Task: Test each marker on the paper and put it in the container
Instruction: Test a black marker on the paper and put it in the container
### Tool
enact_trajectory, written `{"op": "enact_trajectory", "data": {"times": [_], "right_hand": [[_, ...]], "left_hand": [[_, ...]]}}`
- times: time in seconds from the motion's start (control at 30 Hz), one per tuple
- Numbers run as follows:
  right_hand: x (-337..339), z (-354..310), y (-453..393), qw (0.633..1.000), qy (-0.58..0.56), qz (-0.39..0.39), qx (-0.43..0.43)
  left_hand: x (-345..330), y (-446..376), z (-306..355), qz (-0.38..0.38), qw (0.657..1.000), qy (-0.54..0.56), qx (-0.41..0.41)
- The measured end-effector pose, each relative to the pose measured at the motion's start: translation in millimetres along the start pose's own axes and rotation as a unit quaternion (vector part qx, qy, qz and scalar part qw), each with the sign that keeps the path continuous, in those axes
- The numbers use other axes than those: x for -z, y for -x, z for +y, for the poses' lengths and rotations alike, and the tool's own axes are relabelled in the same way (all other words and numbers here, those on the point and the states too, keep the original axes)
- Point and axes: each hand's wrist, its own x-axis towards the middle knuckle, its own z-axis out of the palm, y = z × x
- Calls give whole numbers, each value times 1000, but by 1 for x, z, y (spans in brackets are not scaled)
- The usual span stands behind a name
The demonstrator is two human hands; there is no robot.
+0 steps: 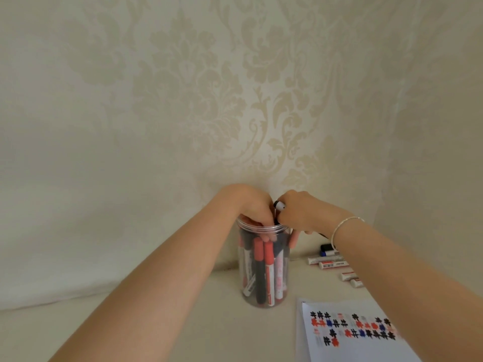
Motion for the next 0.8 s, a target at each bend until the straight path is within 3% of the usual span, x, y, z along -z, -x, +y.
{"op": "enact_trajectory", "data": {"times": [0.07,0.2,0.4,0.5,0.63,0.8], "right_hand": [[0,1,-2,1000,4,-3,0],[-1,0,-4,1000,5,-10,-6],[1,-2,9,999,-19,-28,-15],[3,-1,13,998,-45,-35,-26],[1,-2,8,998,-38,-31,-29],[0,-2,5,999,-28,-15,-18]], "left_hand": [[0,1,2,-5,1000,-22,0],[-11,-5,6,84,994,-76,13],[-5,2,12,69,991,-113,17],[0,1,12,46,996,-78,13],[0,-4,5,89,995,-51,5],[4,4,4,86,992,-88,-2]]}}
